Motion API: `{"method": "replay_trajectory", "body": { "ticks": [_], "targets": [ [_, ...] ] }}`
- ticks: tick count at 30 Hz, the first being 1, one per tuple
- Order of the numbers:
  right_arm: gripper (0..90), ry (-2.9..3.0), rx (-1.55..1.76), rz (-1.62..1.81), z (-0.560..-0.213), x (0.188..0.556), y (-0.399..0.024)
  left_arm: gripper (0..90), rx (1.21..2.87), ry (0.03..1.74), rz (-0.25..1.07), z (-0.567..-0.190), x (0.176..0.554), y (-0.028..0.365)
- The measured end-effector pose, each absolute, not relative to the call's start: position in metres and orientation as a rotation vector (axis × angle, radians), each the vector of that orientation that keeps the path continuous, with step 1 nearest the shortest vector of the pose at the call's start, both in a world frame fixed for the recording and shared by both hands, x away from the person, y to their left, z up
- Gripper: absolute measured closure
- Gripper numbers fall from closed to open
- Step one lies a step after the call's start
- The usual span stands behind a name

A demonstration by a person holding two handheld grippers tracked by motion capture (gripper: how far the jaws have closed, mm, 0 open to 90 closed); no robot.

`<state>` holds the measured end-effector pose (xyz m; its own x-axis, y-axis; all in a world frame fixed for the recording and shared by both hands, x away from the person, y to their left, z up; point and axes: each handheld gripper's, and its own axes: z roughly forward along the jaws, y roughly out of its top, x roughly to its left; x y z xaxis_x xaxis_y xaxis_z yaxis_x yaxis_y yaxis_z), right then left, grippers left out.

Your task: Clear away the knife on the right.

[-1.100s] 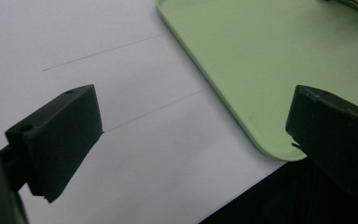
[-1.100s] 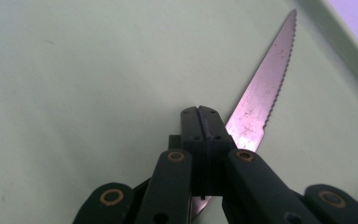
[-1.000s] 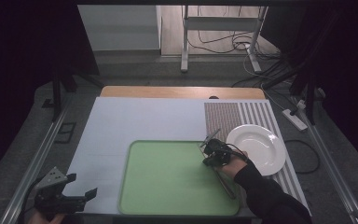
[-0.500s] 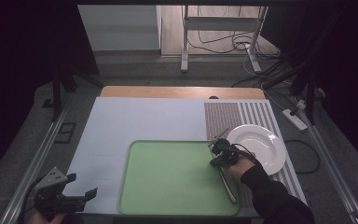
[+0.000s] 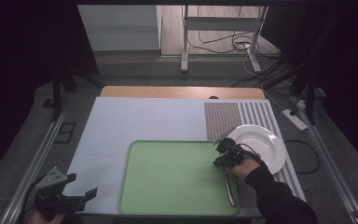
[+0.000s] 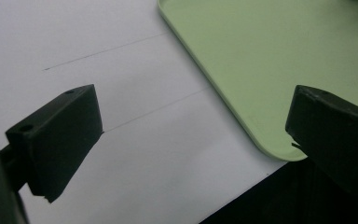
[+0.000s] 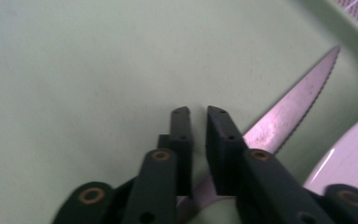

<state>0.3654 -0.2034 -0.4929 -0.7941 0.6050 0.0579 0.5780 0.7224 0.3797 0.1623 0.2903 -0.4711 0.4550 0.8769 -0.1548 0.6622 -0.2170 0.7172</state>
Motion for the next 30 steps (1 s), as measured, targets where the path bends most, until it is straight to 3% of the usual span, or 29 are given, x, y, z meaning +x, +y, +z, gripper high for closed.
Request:
{"method": "replay_trajectory", "body": {
  "ticks": [17,30],
  "targets": [
    [39.1,2.734,0.968,0.750,-0.470,0.352,-0.201,3.6,1.964,1.286,0.369,-0.471,0.162,0.290],
    [18.3,2.680,1.008,0.808,-0.465,0.350,-0.209,3.6,1.963,1.287,0.368,-0.471,0.162,0.290]
  ]
}}
